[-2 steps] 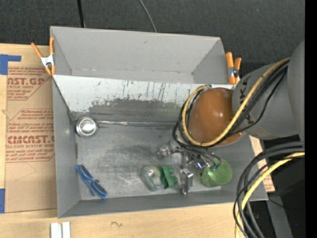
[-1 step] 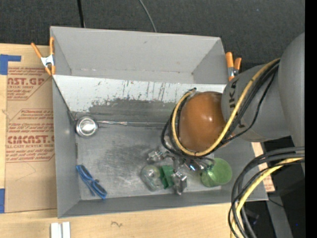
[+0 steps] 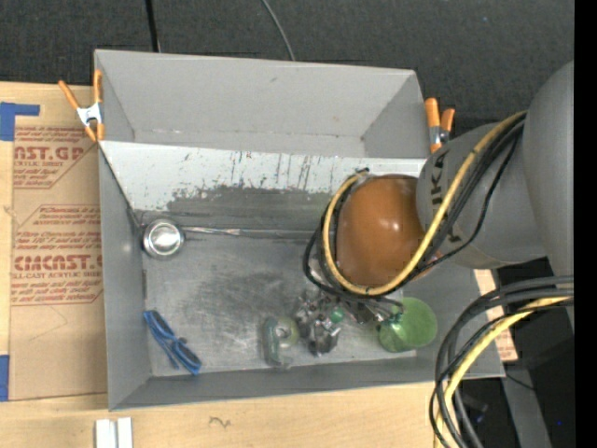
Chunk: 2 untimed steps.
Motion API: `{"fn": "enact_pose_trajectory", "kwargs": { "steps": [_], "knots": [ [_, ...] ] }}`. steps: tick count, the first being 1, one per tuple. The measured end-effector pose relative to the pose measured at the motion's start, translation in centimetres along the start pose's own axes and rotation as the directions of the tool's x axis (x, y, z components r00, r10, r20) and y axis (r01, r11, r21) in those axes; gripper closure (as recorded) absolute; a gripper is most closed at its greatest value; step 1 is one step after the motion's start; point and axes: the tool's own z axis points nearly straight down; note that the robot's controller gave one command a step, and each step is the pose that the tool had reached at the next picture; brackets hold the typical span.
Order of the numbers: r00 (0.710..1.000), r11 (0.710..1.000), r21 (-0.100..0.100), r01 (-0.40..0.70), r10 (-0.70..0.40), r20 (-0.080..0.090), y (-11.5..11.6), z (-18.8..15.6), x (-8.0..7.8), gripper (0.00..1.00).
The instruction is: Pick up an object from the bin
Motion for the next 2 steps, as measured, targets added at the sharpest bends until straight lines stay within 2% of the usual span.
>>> {"fn": "enact_pose_trajectory", "kwargs": {
  "steps": [1, 2],
  "knots": [
    [0.999, 0.999, 0.003, -0.051, 0.051, 0.003, 0.0, -12.8, -0.6, 1.00],
    [0.984, 0.984, -0.003, -0.180, 0.180, -0.010, -2.1, -3.6, 0.6, 1.00]
  ]
}}
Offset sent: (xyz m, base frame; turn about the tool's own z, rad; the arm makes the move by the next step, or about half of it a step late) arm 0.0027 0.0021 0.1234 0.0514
